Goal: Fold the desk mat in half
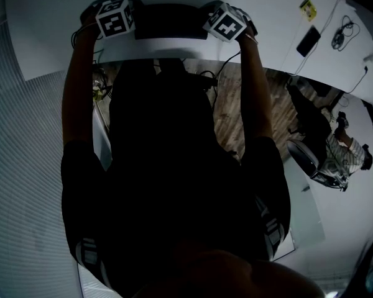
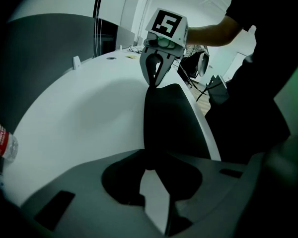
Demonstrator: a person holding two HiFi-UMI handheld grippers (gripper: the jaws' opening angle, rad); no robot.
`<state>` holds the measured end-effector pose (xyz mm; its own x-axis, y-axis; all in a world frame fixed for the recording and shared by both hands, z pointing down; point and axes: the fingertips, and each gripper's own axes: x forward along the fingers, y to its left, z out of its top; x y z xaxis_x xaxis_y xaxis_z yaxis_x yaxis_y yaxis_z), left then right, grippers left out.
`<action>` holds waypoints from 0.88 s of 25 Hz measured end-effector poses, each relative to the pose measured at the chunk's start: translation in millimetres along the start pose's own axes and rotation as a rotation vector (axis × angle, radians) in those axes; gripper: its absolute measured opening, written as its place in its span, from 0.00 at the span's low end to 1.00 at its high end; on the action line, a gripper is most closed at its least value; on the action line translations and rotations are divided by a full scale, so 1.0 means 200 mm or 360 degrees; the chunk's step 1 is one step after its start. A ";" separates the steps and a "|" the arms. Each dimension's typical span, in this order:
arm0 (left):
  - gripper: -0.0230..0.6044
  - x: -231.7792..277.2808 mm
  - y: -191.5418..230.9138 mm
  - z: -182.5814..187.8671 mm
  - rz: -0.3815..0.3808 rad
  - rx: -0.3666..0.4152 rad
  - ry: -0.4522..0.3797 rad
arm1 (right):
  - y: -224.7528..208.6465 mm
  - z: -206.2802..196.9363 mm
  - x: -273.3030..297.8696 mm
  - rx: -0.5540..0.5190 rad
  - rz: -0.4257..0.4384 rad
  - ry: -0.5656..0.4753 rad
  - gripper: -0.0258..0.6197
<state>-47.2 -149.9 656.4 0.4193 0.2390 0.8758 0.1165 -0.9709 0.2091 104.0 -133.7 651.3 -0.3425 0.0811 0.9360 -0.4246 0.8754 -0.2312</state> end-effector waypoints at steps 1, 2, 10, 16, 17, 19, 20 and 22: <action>0.12 0.00 0.01 -0.01 0.0028 0.0005 0.0009 | 0.00 0.00 0.00 -0.0004 -0.0002 0.0006 0.05; 0.16 0.00 0.03 -0.02 0.0061 0.0015 0.0024 | 0.00 -0.01 0.01 -0.0008 -0.0001 0.0011 0.05; 0.21 -0.09 0.08 -0.01 0.0198 -0.0065 -0.0047 | -0.01 -0.05 0.04 0.0008 -0.0009 0.0020 0.05; 0.21 -0.11 0.07 -0.02 0.0213 -0.0081 -0.0058 | -0.07 -0.04 0.05 0.0041 -0.0057 -0.0014 0.05; 0.21 -0.11 0.07 -0.02 0.0213 -0.0083 -0.0061 | -0.08 -0.03 0.05 0.0042 -0.0067 -0.0017 0.05; 0.21 -0.11 0.06 -0.01 0.0210 -0.0083 -0.0064 | -0.07 -0.01 0.03 0.0047 -0.0066 -0.0027 0.05; 0.21 -0.11 0.05 -0.01 0.0205 -0.0081 -0.0065 | -0.07 0.00 0.01 0.0047 -0.0059 -0.0034 0.05; 0.21 -0.11 0.04 0.00 0.0195 -0.0081 -0.0065 | -0.06 0.01 0.01 0.0044 -0.0055 -0.0042 0.05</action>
<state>-55.3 -163.1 638.6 0.4639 0.1178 0.8780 0.0166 -0.9921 0.1243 106.2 -145.8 654.8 -0.3492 0.0383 0.9363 -0.4595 0.8638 -0.2067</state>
